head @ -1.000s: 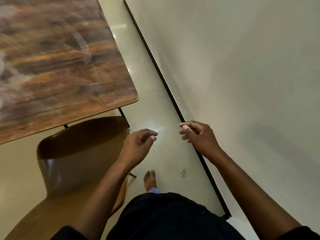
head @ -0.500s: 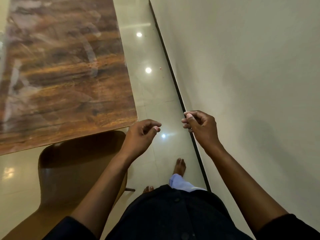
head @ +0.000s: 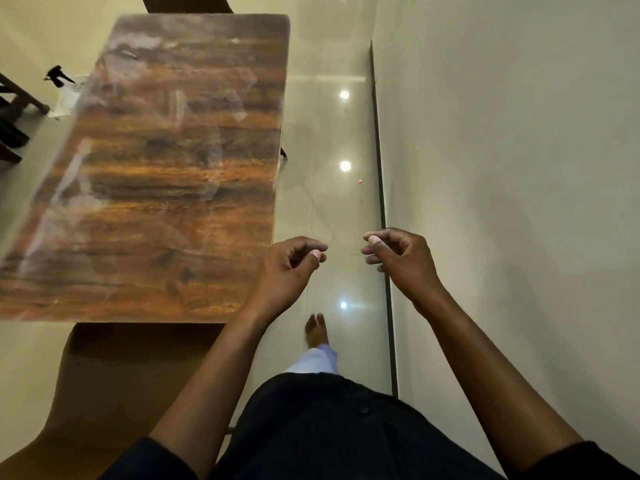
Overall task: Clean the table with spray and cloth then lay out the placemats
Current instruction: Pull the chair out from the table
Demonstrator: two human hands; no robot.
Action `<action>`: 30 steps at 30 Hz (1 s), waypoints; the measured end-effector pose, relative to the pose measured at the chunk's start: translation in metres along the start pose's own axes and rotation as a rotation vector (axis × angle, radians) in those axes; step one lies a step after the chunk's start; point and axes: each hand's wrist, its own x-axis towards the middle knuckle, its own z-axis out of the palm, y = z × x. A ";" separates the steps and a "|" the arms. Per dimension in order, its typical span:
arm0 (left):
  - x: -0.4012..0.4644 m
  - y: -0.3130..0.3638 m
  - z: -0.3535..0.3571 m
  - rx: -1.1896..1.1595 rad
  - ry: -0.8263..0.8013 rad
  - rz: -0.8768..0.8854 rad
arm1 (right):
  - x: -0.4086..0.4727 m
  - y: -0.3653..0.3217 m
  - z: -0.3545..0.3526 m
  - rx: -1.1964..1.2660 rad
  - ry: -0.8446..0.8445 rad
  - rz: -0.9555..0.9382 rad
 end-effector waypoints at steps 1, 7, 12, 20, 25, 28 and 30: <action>0.016 0.001 0.001 0.000 0.005 -0.004 | 0.017 -0.002 -0.002 -0.008 -0.012 -0.005; 0.131 0.018 -0.009 0.019 0.021 0.022 | 0.127 -0.032 -0.011 -0.031 -0.004 -0.028; 0.227 0.032 -0.029 0.032 -0.011 -0.038 | 0.222 -0.060 -0.012 -0.041 0.008 0.015; 0.372 0.069 -0.054 0.051 -0.034 -0.031 | 0.364 -0.095 -0.002 -0.034 0.016 0.008; 0.465 0.089 -0.055 0.034 0.032 -0.014 | 0.464 -0.116 0.002 -0.065 -0.021 -0.025; 0.527 0.104 -0.057 0.026 0.083 -0.011 | 0.537 -0.134 0.002 -0.077 -0.051 -0.054; 0.566 0.113 -0.061 0.029 0.094 -0.016 | 0.584 -0.149 0.002 -0.075 -0.068 -0.070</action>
